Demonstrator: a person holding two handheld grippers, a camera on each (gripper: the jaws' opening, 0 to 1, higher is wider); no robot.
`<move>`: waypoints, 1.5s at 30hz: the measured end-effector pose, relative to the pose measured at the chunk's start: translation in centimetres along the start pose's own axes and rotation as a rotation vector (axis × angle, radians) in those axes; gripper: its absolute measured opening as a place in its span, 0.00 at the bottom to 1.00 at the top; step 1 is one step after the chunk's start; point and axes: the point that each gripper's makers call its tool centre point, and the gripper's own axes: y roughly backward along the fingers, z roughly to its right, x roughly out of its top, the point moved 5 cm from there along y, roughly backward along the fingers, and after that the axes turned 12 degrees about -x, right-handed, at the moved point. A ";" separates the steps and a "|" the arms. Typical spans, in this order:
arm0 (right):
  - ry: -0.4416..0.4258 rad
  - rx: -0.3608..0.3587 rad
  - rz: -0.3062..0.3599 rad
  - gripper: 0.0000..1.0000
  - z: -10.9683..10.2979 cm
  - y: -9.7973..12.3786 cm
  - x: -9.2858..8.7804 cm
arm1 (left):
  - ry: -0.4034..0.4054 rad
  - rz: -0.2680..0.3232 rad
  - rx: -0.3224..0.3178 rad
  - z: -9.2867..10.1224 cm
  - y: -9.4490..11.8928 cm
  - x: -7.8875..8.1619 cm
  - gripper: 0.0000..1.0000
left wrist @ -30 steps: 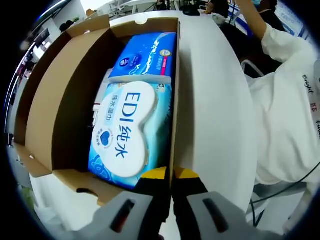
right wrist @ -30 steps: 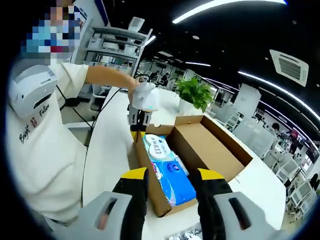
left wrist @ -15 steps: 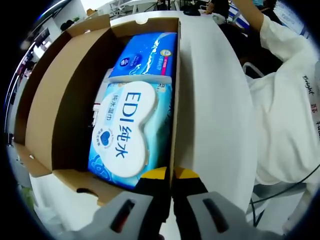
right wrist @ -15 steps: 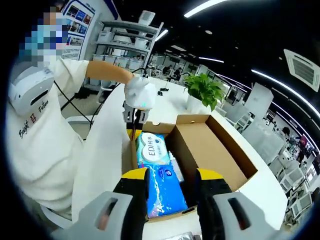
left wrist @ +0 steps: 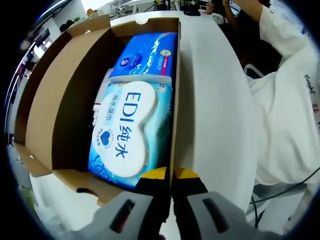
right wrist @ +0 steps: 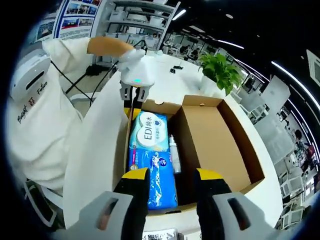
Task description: Operate the shoe box by opening the lid, removing the specified soft item, and placing it in the target area until the item is outside and the box remains undamaged.
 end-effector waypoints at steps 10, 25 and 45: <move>0.029 0.135 -0.114 0.38 -0.6 -3.0 -0.3 | 0.004 -0.003 -0.004 -0.2 0.0 0.1 0.01; 0.041 0.299 -0.318 0.49 -2.7 -5.4 -2.6 | 0.010 -0.004 -0.003 -0.2 0.0 0.1 0.01; 0.085 0.378 -0.447 0.59 -3.1 -7.4 -2.8 | 0.032 -0.013 -0.010 -1.5 0.3 0.4 0.02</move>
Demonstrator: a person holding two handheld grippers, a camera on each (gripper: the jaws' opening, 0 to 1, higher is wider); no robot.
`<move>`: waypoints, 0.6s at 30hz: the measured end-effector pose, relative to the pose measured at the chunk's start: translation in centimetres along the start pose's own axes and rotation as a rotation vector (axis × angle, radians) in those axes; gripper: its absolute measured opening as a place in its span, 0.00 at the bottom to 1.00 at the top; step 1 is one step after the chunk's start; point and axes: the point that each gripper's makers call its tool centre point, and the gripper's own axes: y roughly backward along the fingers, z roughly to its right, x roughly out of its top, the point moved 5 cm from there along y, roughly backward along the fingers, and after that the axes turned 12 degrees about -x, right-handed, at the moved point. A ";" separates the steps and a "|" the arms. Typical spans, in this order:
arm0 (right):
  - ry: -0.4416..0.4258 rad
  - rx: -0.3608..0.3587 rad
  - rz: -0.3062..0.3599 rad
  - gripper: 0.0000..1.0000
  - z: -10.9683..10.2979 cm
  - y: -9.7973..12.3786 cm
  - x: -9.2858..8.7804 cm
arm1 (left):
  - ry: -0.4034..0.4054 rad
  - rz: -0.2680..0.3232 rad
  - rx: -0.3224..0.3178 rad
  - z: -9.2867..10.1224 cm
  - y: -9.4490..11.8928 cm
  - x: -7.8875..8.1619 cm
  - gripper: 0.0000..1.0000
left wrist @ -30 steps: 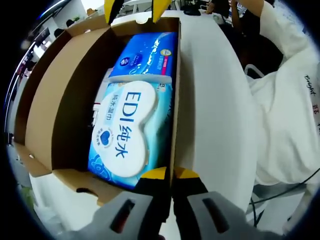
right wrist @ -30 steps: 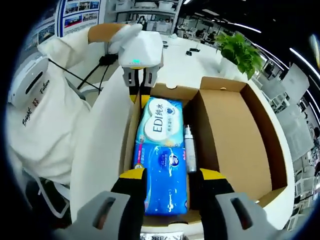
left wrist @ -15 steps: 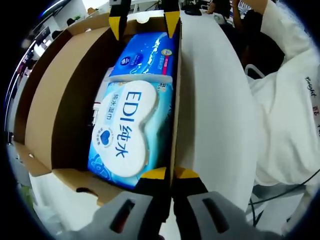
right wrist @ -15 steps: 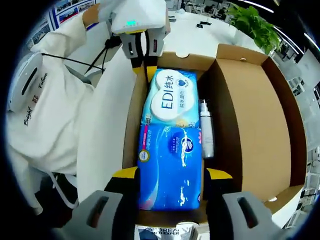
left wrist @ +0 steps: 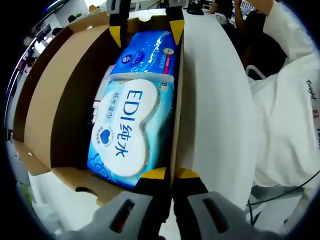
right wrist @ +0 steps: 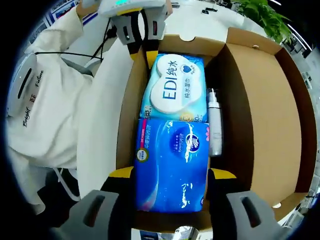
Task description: Operate the shoe box by opening the lid, removing the specified soft item, and placing it in the target area until the item is outside and the box remains undamaged.
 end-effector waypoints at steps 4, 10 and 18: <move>0.007 -0.005 -0.013 0.60 0.1 -0.2 0.2 | -0.003 0.002 0.004 0.6 -0.2 -0.2 0.02; 0.005 -0.002 -0.028 0.63 -0.9 -1.1 0.2 | -0.003 0.002 0.007 1.3 -0.3 -0.3 0.02; -0.018 -0.007 -0.015 0.66 -1.3 -1.9 -0.1 | -0.002 0.003 0.006 1.1 -0.3 -0.3 0.02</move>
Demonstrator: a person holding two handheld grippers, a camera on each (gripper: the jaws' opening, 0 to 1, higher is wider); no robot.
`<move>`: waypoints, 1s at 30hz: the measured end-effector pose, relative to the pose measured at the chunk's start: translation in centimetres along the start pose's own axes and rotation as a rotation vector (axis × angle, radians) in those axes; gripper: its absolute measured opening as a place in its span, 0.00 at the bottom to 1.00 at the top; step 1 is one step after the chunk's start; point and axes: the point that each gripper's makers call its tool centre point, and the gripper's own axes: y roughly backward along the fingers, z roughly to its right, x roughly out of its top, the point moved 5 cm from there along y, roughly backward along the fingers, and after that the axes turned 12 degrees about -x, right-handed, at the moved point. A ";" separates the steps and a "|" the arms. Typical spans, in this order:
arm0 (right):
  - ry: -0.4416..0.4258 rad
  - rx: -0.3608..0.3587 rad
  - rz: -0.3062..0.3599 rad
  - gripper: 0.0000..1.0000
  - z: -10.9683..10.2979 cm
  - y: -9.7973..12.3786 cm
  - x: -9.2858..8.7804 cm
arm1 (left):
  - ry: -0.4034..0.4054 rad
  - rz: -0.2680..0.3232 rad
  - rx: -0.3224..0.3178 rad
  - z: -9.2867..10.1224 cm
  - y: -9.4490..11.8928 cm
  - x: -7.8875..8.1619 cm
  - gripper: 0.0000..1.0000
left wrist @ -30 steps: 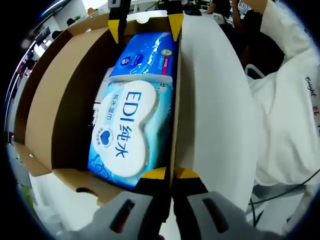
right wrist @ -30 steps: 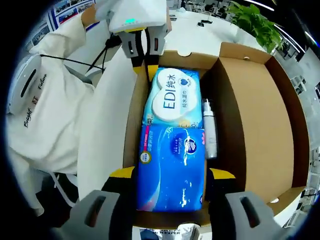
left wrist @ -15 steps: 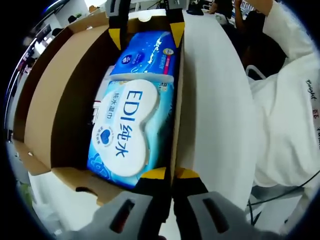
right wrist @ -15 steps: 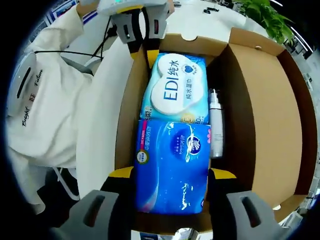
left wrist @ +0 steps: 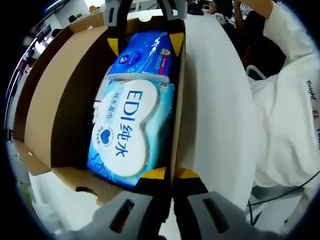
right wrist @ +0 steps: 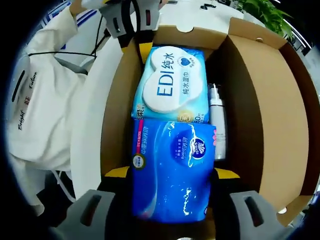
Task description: Operate the shoe box by opening the lid, removing the specified soft item, and placing it in the target area until the item is outside and the box remains undamaged.
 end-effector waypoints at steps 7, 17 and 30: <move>-0.021 0.008 -0.049 0.68 -0.5 -1.2 0.0 | -0.003 0.001 0.003 0.0 -0.1 0.0 0.02; -0.074 0.067 -0.044 0.77 0.4 -2.8 -0.7 | 0.001 -0.004 -0.002 -2.3 0.6 0.5 0.02; -0.091 0.046 -0.079 0.80 -0.5 -3.7 -0.5 | 0.009 -0.015 -0.004 -0.5 -0.1 0.6 0.02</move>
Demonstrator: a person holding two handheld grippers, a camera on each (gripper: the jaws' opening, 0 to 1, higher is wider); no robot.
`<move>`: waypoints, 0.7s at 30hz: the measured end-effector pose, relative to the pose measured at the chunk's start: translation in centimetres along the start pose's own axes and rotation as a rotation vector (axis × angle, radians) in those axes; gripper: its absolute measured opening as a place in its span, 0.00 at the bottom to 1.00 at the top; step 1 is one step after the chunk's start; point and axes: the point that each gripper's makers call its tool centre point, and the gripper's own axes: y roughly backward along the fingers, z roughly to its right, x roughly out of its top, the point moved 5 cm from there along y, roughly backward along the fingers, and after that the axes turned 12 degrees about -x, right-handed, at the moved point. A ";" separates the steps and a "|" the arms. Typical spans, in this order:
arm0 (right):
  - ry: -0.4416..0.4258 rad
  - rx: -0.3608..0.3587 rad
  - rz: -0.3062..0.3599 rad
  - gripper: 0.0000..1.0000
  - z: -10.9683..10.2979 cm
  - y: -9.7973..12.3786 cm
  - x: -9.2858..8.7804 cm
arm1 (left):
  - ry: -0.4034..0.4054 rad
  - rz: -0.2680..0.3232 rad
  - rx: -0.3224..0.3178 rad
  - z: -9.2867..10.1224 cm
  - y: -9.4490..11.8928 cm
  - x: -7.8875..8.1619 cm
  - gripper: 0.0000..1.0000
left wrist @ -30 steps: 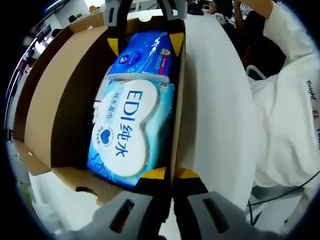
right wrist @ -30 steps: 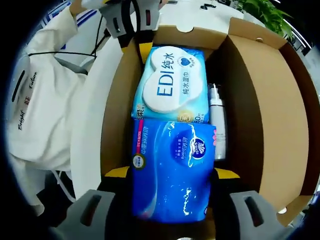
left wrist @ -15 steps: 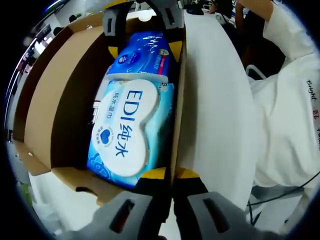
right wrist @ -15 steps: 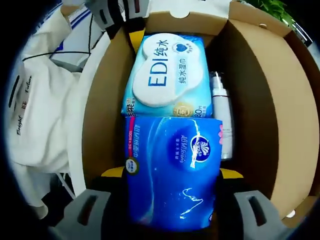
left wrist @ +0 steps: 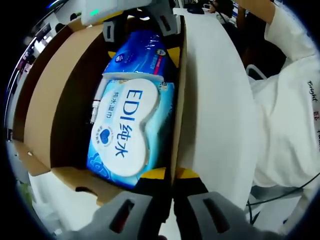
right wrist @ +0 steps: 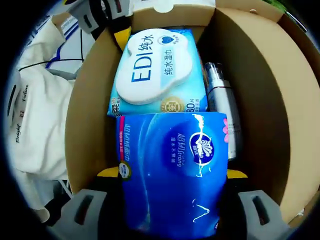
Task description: Operate the shoe box by opening the lid, removing the specified soft item, and placing it in the target area until the item is outside and the box remains undamaged.
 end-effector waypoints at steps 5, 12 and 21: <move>0.014 -0.021 -0.024 0.77 0.3 0.1 0.1 | 0.001 0.000 0.002 -0.1 0.0 0.0 0.02; 0.020 -0.015 -0.021 0.70 0.1 0.7 0.1 | 0.001 0.002 -0.002 -0.1 0.1 -0.3 0.02; -0.009 0.017 0.144 0.67 0.9 1.4 -0.1 | 0.000 0.003 -0.002 -0.7 0.4 -0.3 0.02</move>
